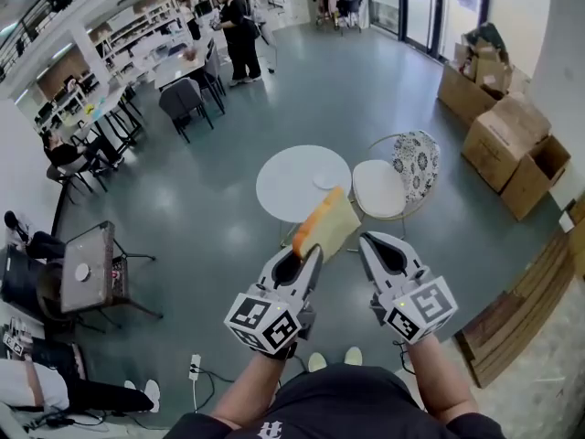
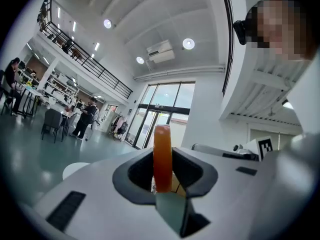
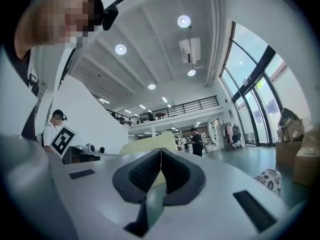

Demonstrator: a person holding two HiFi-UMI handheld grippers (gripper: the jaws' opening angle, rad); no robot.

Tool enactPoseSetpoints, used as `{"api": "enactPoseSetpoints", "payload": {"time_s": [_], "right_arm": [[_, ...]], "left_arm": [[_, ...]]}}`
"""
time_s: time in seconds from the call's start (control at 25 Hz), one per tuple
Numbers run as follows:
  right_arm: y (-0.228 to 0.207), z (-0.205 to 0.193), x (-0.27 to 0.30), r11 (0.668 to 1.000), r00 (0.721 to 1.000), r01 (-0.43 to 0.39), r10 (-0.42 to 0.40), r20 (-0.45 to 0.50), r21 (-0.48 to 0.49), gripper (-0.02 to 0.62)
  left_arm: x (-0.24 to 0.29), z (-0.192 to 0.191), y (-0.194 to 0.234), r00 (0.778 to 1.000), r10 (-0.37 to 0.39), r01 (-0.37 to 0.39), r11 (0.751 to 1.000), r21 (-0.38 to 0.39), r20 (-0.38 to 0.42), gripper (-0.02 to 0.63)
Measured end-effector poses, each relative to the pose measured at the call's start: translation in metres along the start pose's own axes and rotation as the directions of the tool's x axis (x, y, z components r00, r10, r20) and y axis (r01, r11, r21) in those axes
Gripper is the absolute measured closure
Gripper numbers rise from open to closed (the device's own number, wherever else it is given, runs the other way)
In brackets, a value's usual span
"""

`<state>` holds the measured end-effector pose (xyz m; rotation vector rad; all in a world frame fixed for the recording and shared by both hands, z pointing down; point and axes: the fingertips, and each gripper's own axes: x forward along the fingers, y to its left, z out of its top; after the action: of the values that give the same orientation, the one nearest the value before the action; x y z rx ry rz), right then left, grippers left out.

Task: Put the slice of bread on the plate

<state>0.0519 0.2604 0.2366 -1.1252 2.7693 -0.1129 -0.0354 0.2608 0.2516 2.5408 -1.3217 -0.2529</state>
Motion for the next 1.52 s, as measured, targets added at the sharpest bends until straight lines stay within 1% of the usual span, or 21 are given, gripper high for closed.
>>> {"api": "enactPoseSetpoints", "payload": {"time_s": [0.16,0.32,0.64,1.0,1.12,1.52], "right_arm": [[0.001,-0.001,0.0,1.0,1.0,0.007,-0.007,0.004,-0.003,0.589],[-0.001,0.003,-0.001,1.0,1.0,0.009,-0.009,0.007,-0.006,0.588],[-0.001,-0.005,-0.004,1.0,1.0,-0.004,0.005,0.012,-0.027,0.588],[-0.01,-0.005,-0.007,1.0,1.0,-0.012,0.013,0.017,-0.018,0.588],[-0.013,-0.006,-0.008,1.0,1.0,-0.016,0.016,0.019,-0.011,0.588],[-0.036,-0.011,-0.013,0.999,0.999,-0.038,0.038,0.011,0.023,0.588]], "left_arm": [[0.0,-0.003,0.001,1.0,-0.004,0.004,1.0,0.001,-0.004,0.505],[0.001,0.0,0.0,1.0,0.014,-0.014,1.0,0.009,-0.003,0.505],[0.003,-0.01,0.001,0.999,0.034,-0.034,0.999,0.025,-0.002,0.505],[0.007,-0.016,0.004,0.998,0.062,-0.062,0.998,0.005,-0.002,0.505],[0.011,-0.019,0.004,0.998,0.07,-0.07,0.998,0.007,-0.01,0.505],[0.031,-0.035,0.0,0.995,0.095,-0.096,0.995,-0.023,-0.04,0.505]]}}
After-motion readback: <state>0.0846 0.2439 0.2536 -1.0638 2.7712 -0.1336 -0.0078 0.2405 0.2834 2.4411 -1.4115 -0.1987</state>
